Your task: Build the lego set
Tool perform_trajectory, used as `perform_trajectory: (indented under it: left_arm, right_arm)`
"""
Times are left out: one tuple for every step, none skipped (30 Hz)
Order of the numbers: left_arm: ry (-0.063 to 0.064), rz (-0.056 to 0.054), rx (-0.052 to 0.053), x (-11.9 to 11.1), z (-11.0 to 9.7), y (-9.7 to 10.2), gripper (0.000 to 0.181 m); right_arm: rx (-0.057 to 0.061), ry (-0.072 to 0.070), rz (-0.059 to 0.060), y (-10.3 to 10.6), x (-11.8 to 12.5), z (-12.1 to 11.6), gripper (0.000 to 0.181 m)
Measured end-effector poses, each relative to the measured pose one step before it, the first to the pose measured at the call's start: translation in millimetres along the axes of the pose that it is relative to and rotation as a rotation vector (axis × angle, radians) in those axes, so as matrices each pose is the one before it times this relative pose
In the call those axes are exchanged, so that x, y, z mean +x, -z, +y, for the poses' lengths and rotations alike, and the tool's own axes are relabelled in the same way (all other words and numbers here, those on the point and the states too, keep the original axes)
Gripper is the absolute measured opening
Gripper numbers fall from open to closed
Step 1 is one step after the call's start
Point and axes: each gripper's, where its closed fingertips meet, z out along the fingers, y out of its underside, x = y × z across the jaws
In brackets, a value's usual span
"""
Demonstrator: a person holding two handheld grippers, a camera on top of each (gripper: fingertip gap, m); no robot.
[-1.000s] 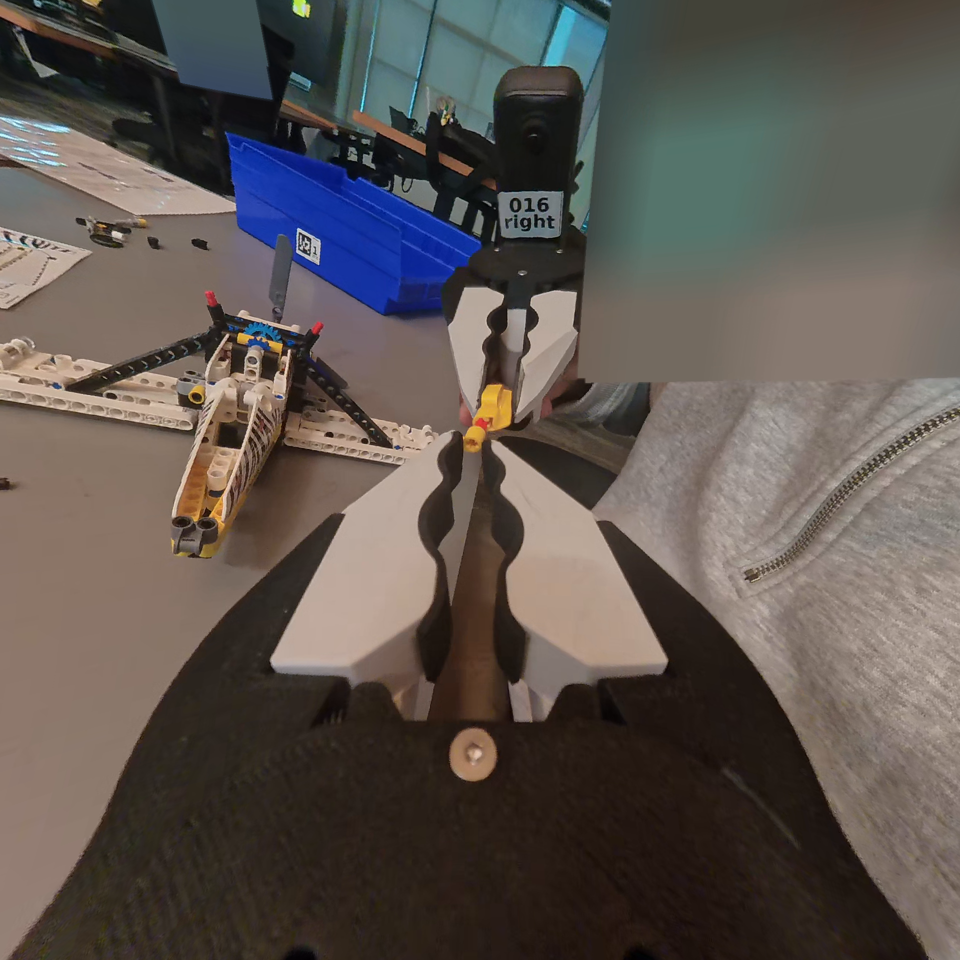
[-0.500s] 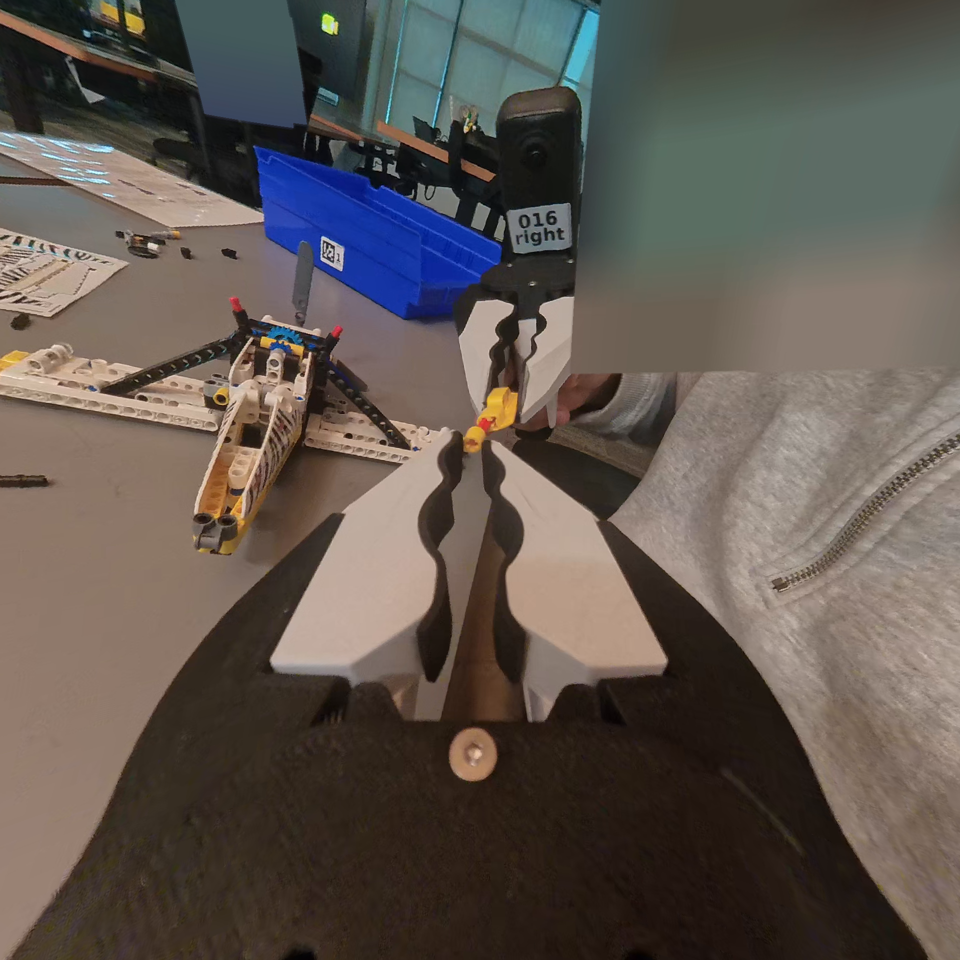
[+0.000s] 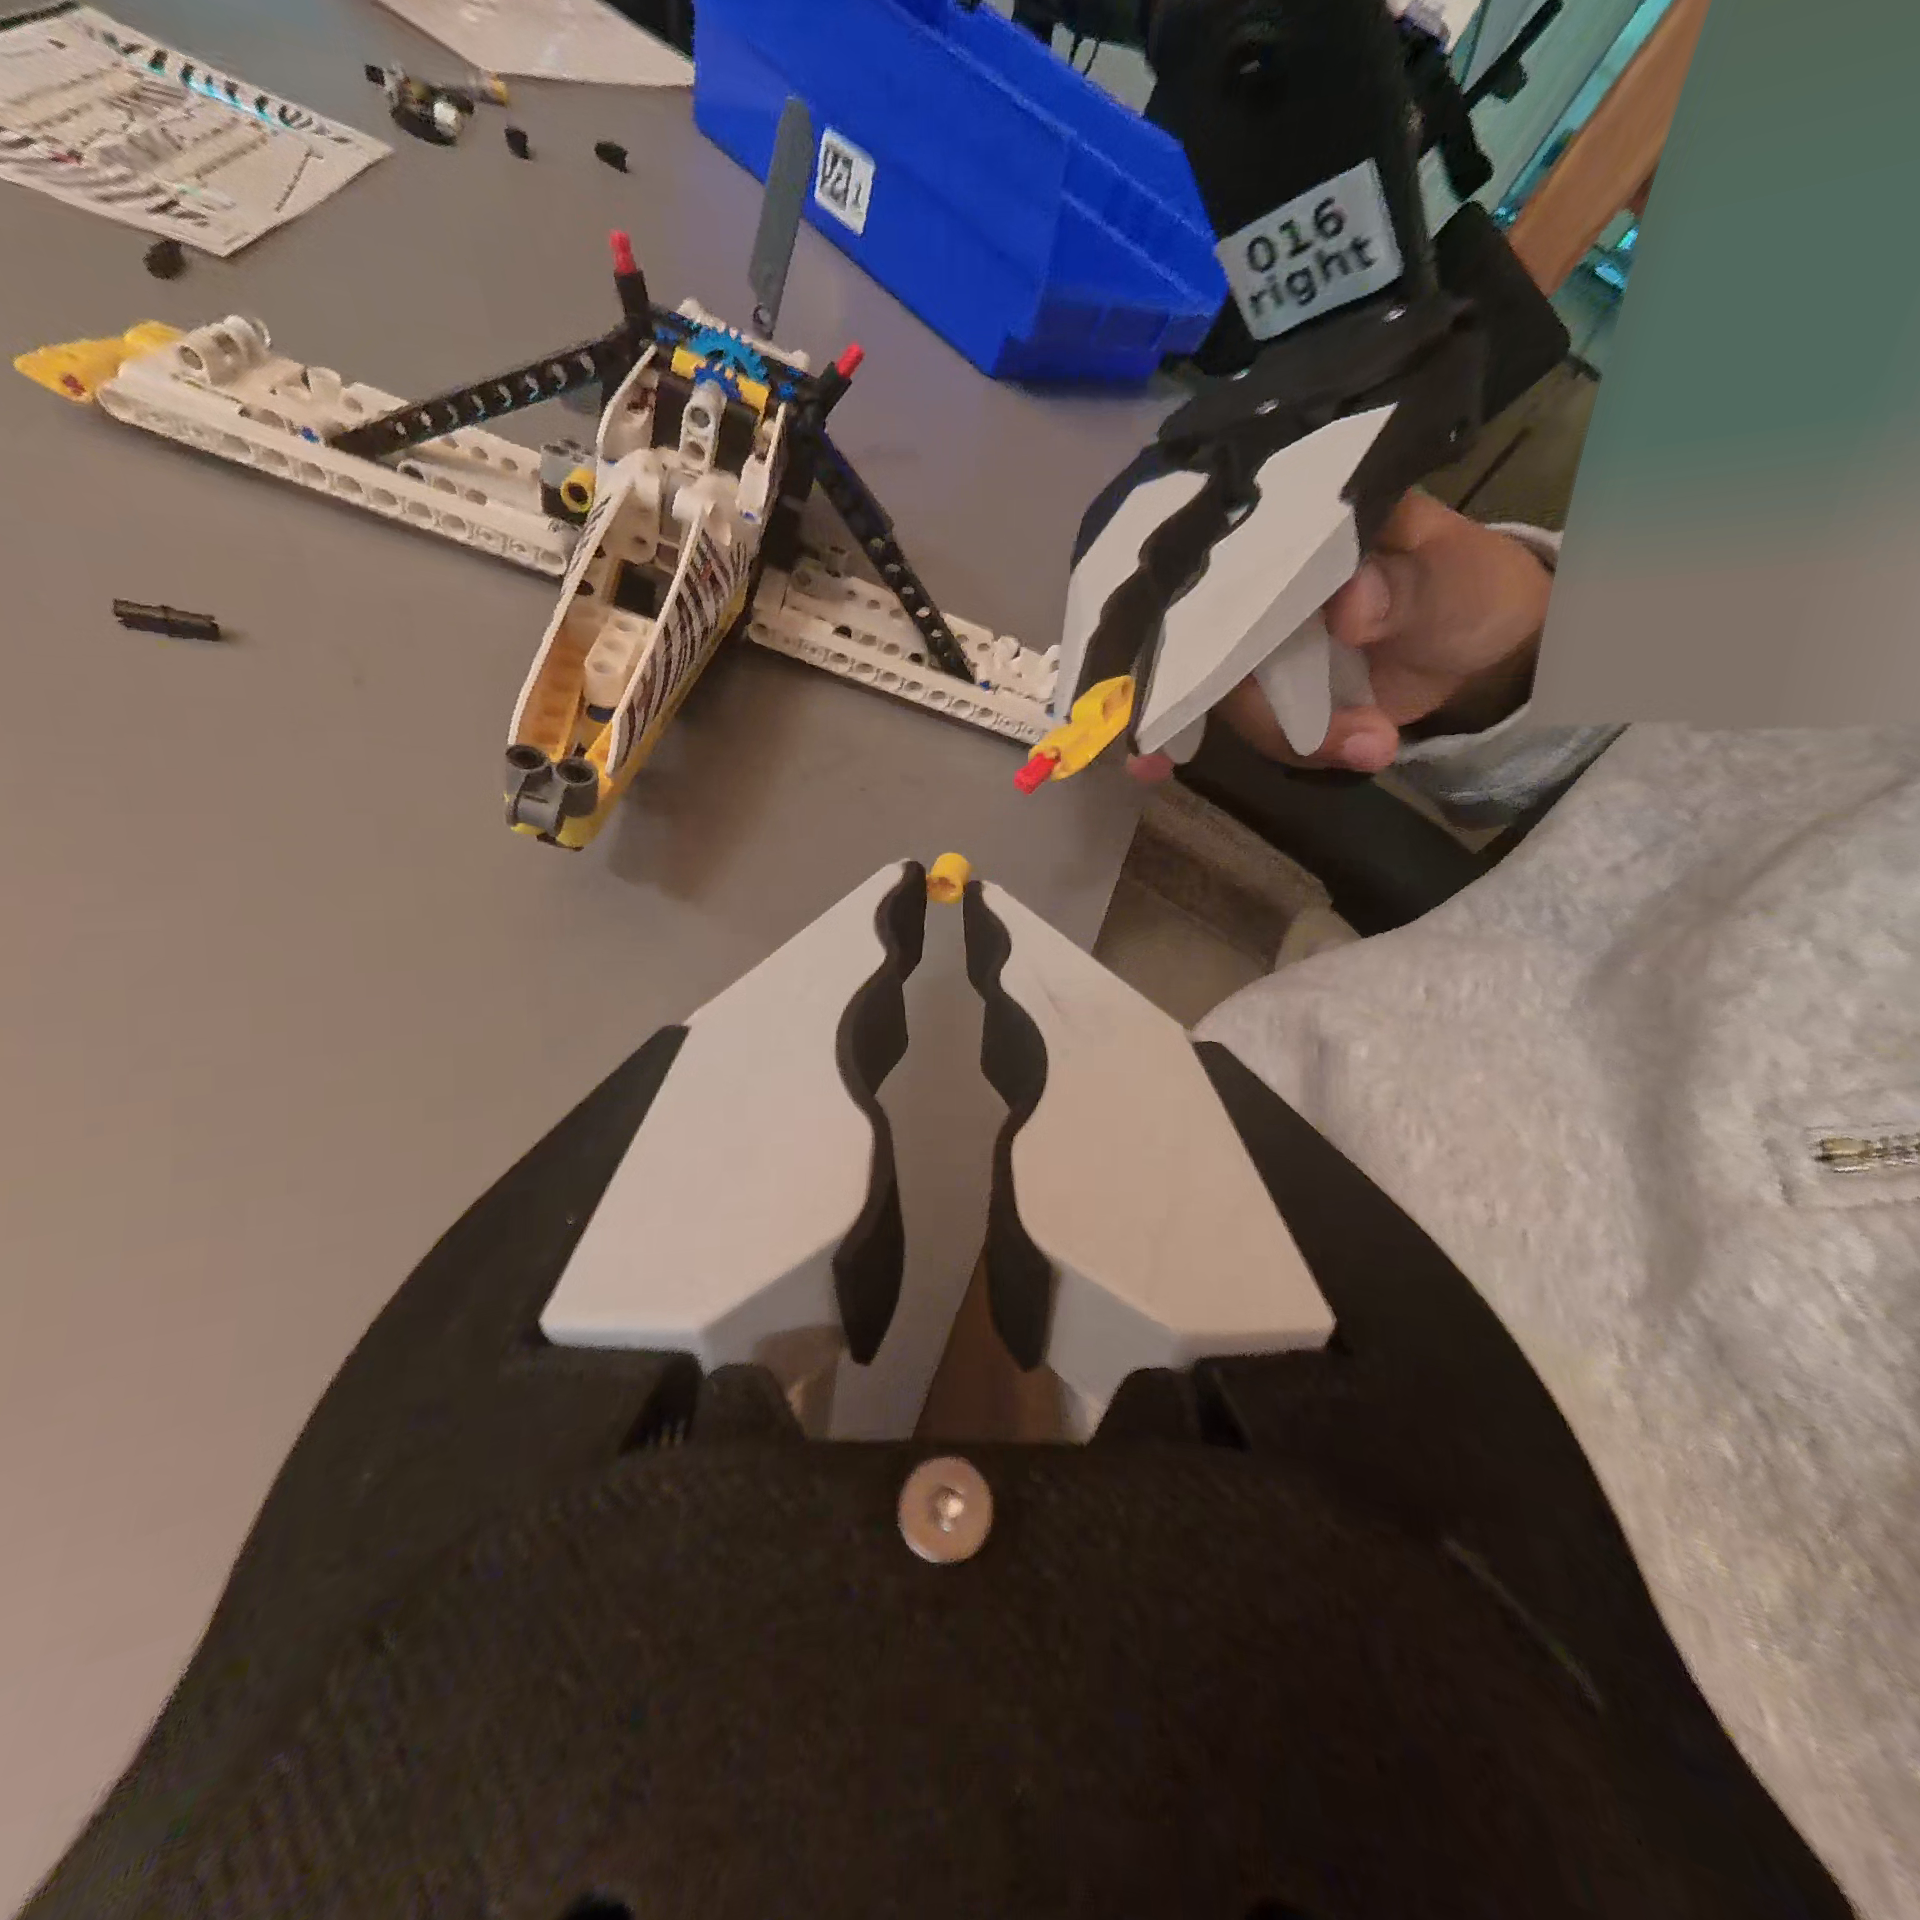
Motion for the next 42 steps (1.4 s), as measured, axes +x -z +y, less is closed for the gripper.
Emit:
perform_trajectory:
  left_arm:
    - [0.0048, -0.0209, -0.0290, -3.86, 4.69, -0.95, 0.004]
    - [0.0081, -0.0238, -0.0379, -4.79, 6.28, -1.41, 0.005]
    - [0.0127, -0.0165, -0.0392, -4.06, 6.93, -1.65, 0.005]
    - [0.0180, -0.0041, -0.0340, -2.38, 6.19, -1.84, 0.005]
    - [0.0223, 0.0024, -0.0217, -1.48, 4.59, -1.42, 0.005]
    - [0.0231, 0.0054, -0.0135, -0.85, 2.95, -0.75, 0.005]
    - [0.0194, 0.0038, -0.0101, -0.66, 1.84, -0.23, 0.005]
    - [0.0122, 0.0051, -0.0071, -0.16, 1.00, 0.26, 0.005]
    - [0.0124, 0.0051, -0.0034, -0.18, 0.43, 0.38, 0.005]
    - [0.0104, 0.0041, -0.0041, -0.21, 0.42, 0.28, 0.005]
    - [0.0074, 0.0031, 0.0020, -0.19, -0.14, 0.32, 0.005]
    - [0.0041, 0.0034, 0.0023, 0.15, -0.05, 0.41, 0.005]
    - [0.0010, 0.0045, 0.0005, 0.47, 0.18, 0.13, 0.005]
    - [-0.0018, 0.0049, 0.0005, 0.86, 0.32, 0.24, 0.005]
    - [-0.0026, 0.0047, 0.0013, 0.84, 0.36, 0.33, 0.005]
    - [-0.0016, 0.0039, 0.0022, 0.80, 0.24, 0.27, 0.006]
    - [0.0001, 0.0019, 0.0041, 0.65, 0.10, 0.52, 0.006]
    - [0.0027, 0.0013, 0.0040, 0.44, -0.09, 0.74, 0.009]
    - [0.0030, 0.0046, 0.0037, 0.99, -0.31, 0.93, 0.011]
    - [0.0029, 0.0017, 0.0044, 0.39, -0.46, 1.00, 0.014]
    - [0.0010, 0.0013, 0.0049, 0.43, -0.66, 1.18, 0.015]
    - [-0.0014, 0.0034, 0.0079, 0.82, -1.18, 1.40, 0.015]
    - [-0.0030, 0.0064, 0.0128, 1.54, -2.00, 1.52, 0.015]
    - [-0.0054, 0.0161, 0.0193, 3.17, -2.91, 1.56, 0.015]
    - [-0.0043, 0.0261, 0.0220, 4.79, -3.19, 1.09, 0.015]
    - [0.0019, 0.0251, 0.0180, 4.29, -2.77, 0.52, 0.015]
    - [0.0002, 0.0282, 0.0178, 4.71, -2.54, -0.14, 0.015]
    - [-0.0040, 0.0288, 0.0202, 4.78, -2.58, -0.57, 0.015]
    - [-0.0065, 0.0233, 0.0215, 4.04, -2.93, -0.76, 0.017]
    - [-0.0129, 0.0228, 0.0251, 4.42, -3.42, -0.87, 0.019]
    - [-0.0175, 0.0186, 0.0284, 4.08, -4.09, -0.82, 0.020]
    - [-0.0196, 0.0118, 0.0267, 3.42, -4.01, -0.69, 0.020]
    - [-0.0215, 0.0092, 0.0208, 3.13, -3.49, -0.82, 0.019]
    - [-0.0211, 0.0101, 0.0142, 3.26, -2.60, -0.75, 0.017]
    - [-0.0174, 0.0096, 0.0052, 3.04, -1.28, -0.88, 0.014]
    - [-0.0117, 0.0135, 0.0026, 3.07, -0.97, -0.67, 0.010]
    - [-0.0042, 0.0121, 0.0015, 2.35, -0.58, -0.60, 0.008]
    - [0.0029, 0.0112, -0.0043, 1.59, 0.66, -0.92, 0.006]
    - [0.0076, 0.0152, -0.0025, 1.72, 0.68, -1.07, 0.006]
    - [0.0109, 0.0155, 0.0057, 1.57, -0.23, -0.76, 0.006]
    - [0.0118, 0.0097, 0.0107, 0.51, -0.98, -0.05, 0.006]
    - [0.0088, 0.0102, 0.0075, 0.49, -0.38, 0.12, 0.006]
  right_arm:
    - [0.0069, -0.0124, 0.0047, -0.63, 0.99, 0.27, 0.010]
    - [0.0053, -0.0067, 0.0068, -0.68, 0.97, 0.60, 0.010]
    - [0.0026, -0.0031, 0.0049, -0.74, 0.58, 1.00, 0.011]
    - [0.0013, -0.0030, 0.0054, -0.80, 0.59, 1.37, 0.011]
    - [0.0009, -0.0034, 0.0060, -0.75, 0.81, 1.40, 0.010]
    - [-0.0002, -0.0033, 0.0043, -0.81, 0.59, 1.49, 0.010]
    - [-0.0005, -0.0049, 0.0035, -0.68, 0.58, 1.49, 0.011]
    - [0.0008, -0.0075, 0.0021, -0.56, 0.66, 1.33, 0.011]
    - [0.0015, -0.0100, 0.0006, -0.43, 0.56, 1.14, 0.011]
    - [0.0016, -0.0104, 0.0003, -0.40, 0.69, 1.22, 0.010]
    - [0.0012, -0.0098, 0.0004, -0.30, 0.78, 1.11, 0.010]
    - [0.0015, -0.0085, 0.0006, -0.36, 0.73, 0.95, 0.011]
    - [0.0019, -0.0065, 0.0013, -0.28, 0.53, 0.82, 0.011]
    - [0.0015, -0.0041, 0.0012, -0.10, 0.34, 0.72, 0.011]
    - [0.0010, -0.0023, 0.0016, -0.07, 0.24, 0.62, 0.011]
    - [0.0011, -0.0009, 0.0014, 0.03, 0.02, 0.38, 0.011]
    - [0.0018, 0.0000, 0.0008, 0.11, -0.11, 0.14, 0.010]
    - [0.0021, 0.0001, 0.0002, 0.16, -0.01, -0.11, 0.011]
    - [0.0023, -0.0002, 0.0007, 0.17, -0.03, -0.20, 0.010]
    - [0.0021, -0.0005, -0.0004, 0.20, -0.05, -0.22, 0.011]
    - [0.0024, -0.0010, -0.0018, 0.11, -0.14, -0.27, 0.011]
    - [0.0028, -0.0008, -0.0021, 0.14, -0.06, -0.30, 0.011]
    - [0.0024, -0.0002, -0.0024, 0.15, -0.08, -0.38, 0.011]
    - [0.0011, -0.0006, -0.0034, -0.03, -0.15, -0.10, 0.011]
    - [0.0007, -0.0007, -0.0042, -0.01, -0.44, 0.00, 0.010]
    - [0.0009, 0.0003, -0.0053, -0.13, -0.59, -0.14, 0.011]
    - [0.0003, 0.0009, -0.0079, -0.10, -1.09, -0.02, 0.011]
    - [-0.0001, -0.0002, -0.0122, -0.30, -1.97, 0.05, 0.010]
    - [-0.0004, -0.0039, -0.0151, -0.41, -2.40, 0.06, 0.010]
    - [-0.0004, -0.0084, -0.0183, -0.51, -2.63, 0.18, 0.010]
    - [-0.0009, -0.0132, -0.0231, -0.44, -3.13, 0.25, 0.010]
    - [-0.0012, -0.0198, -0.0265, -0.55, -3.24, 0.46, 0.010]
    - [0.0004, -0.0260, -0.0279, -0.36, -2.92, 0.32, 0.010]
    - [0.0007, -0.0324, -0.0297, -0.10, -2.80, 0.28, 0.010]
    - [0.0002, -0.0361, -0.0255, -0.01, -1.99, 0.24, 0.010]
    - [0.0034, -0.0300, -0.0206, 0.63, -1.28, -0.28, 0.010]
    - [0.0047, -0.0245, -0.0222, 0.76, -1.61, -0.49, 0.010]
    - [0.0035, -0.0234, -0.0223, 0.47, -2.10, -0.46, 0.010]
    - [-0.0006, -0.0219, -0.0175, 0.15, -1.55, 0.26, 0.010]
    - [-0.0037, -0.0172, -0.0145, -0.20, -1.13, 0.65, 0.010]
    - [-0.0017, -0.0134, -0.0114, -0.18, -0.66, 0.65, 0.010]
    - [-0.0002, -0.0146, -0.0102, -0.02, -0.49, 0.23, 0.010]
